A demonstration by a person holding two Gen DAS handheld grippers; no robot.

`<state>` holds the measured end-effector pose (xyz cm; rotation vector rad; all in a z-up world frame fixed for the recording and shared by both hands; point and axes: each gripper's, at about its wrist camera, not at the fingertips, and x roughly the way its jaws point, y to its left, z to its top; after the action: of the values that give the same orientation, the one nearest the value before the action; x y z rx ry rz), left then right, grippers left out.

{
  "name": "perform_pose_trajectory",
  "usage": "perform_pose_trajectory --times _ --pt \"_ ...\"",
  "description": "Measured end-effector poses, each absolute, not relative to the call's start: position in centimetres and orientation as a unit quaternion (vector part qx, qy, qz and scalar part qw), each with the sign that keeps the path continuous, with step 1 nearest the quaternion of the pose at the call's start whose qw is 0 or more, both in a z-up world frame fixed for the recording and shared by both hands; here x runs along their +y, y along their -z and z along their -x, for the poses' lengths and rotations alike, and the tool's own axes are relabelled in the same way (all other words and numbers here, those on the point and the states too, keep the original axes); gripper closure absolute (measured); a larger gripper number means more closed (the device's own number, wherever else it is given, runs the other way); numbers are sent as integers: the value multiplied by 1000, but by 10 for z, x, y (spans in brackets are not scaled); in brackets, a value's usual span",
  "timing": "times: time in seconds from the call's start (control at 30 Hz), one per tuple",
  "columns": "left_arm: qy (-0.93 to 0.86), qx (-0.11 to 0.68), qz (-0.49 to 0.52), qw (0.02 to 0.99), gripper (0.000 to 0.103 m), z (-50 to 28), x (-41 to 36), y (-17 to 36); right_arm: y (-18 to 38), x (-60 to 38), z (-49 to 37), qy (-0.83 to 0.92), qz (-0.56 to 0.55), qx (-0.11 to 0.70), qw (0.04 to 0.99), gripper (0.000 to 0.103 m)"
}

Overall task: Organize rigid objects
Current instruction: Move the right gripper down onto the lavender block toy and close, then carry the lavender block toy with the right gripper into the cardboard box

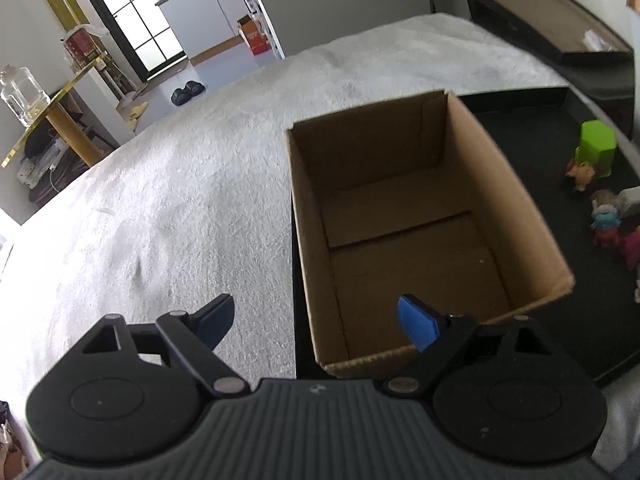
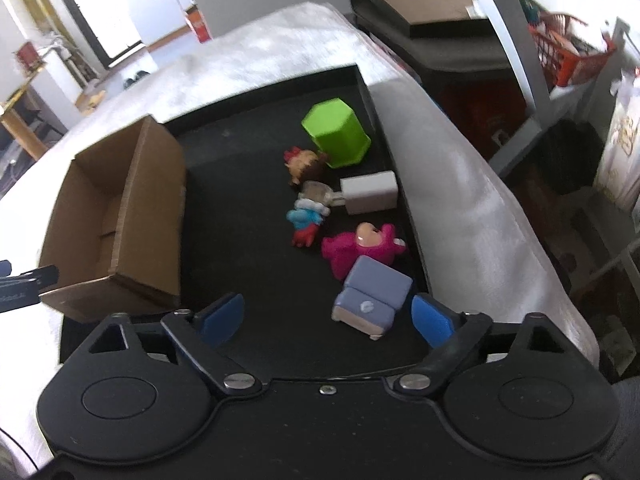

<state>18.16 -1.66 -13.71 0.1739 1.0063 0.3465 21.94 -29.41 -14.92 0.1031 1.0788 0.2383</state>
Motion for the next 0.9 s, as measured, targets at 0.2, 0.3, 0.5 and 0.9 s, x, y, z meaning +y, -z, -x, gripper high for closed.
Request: perform_pose_trajectory --times 0.2,0.3,0.5,0.9 --pt "-188 489 -94 847 28 -197 -10 154 173 -295 -239 -81 -55 546 832 26" --pt "-200 484 -111 844 39 -201 -9 158 183 -292 -245 -60 -49 560 825 28" --pt "-199 475 -130 847 76 -203 -12 164 205 -289 -255 -25 -48 584 810 44" --pt "-192 454 -117 862 88 -202 -13 163 188 -273 -244 -28 -30 547 836 60"
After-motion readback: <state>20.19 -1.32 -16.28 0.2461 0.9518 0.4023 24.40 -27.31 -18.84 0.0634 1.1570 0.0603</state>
